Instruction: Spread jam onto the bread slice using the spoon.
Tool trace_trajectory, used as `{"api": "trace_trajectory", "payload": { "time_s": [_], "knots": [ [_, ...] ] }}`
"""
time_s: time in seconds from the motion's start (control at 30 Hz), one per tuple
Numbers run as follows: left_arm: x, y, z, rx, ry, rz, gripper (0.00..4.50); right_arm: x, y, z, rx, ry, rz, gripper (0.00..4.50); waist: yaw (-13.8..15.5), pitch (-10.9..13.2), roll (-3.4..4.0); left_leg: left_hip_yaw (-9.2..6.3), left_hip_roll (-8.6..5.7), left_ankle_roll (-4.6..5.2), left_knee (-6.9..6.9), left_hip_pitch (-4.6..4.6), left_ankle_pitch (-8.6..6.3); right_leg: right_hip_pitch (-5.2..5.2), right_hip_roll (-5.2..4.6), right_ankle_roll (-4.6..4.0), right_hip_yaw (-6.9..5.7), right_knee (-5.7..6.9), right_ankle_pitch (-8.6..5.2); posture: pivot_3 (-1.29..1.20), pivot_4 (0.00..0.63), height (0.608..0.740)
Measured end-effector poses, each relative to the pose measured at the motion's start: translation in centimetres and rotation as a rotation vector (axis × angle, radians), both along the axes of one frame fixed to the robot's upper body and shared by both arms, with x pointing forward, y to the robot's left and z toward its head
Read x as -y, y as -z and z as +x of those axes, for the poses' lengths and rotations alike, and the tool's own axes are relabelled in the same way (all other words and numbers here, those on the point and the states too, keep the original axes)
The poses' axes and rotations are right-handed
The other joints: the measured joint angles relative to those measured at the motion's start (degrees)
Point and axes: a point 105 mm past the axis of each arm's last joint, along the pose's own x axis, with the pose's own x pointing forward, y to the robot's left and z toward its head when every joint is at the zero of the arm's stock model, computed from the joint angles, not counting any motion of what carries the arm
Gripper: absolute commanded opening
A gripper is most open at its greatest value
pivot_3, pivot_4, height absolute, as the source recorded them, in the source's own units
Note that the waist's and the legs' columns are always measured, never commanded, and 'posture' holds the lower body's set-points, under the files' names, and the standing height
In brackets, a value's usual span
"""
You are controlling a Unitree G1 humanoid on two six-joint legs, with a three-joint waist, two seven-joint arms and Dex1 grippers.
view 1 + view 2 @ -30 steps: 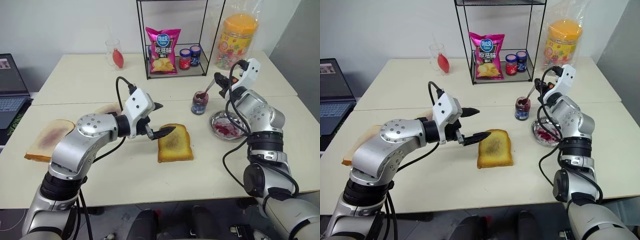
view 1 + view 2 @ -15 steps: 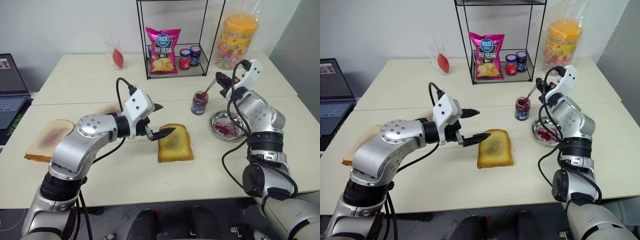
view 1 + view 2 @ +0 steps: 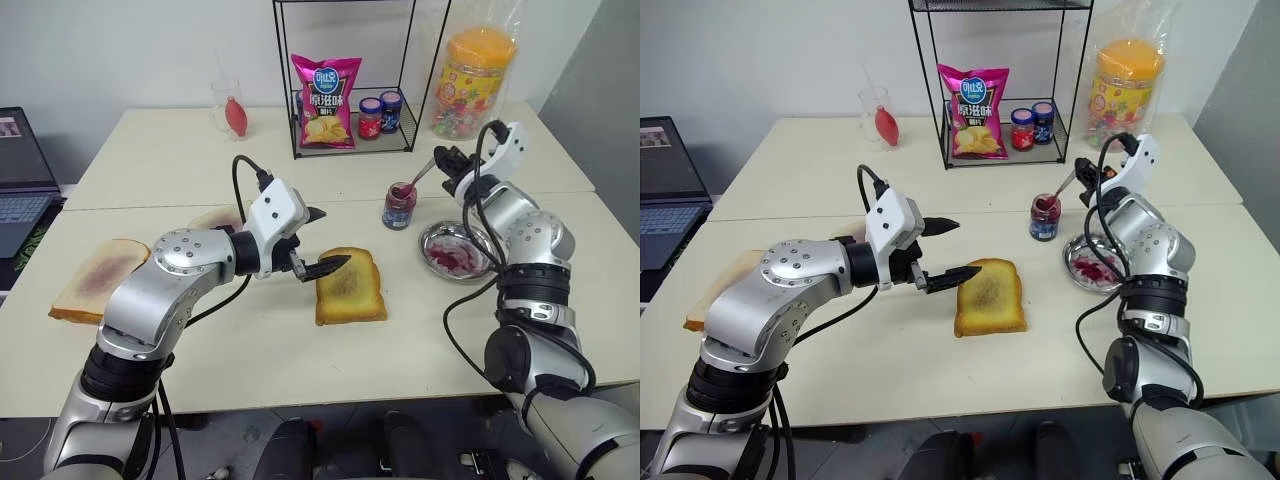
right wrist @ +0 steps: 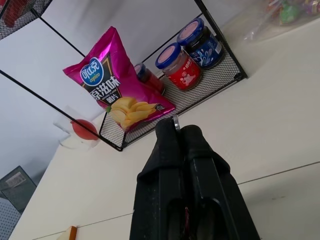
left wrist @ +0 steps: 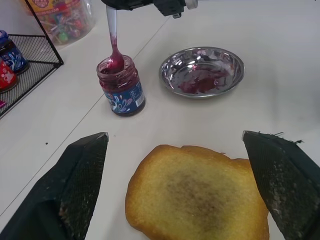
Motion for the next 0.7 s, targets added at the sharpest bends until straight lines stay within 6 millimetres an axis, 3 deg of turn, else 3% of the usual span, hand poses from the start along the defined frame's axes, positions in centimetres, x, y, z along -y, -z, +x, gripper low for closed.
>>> {"api": "trace_trajectory", "payload": {
  "time_s": [0.7],
  "knots": [
    [0.34, -0.74, 0.37, 0.025, -0.006, -0.016, 4.5, 0.94, -0.42, -0.14, -0.012, 0.009, 0.053, 0.03, 0.0, 0.0, 0.0, 0.02, 0.0, 0.01, -0.01, -0.01, 0.0, 0.0, 0.0, 0.0, 0.01, -0.01, 0.0, 0.0, 0.15, 0.74]
  ]
}}
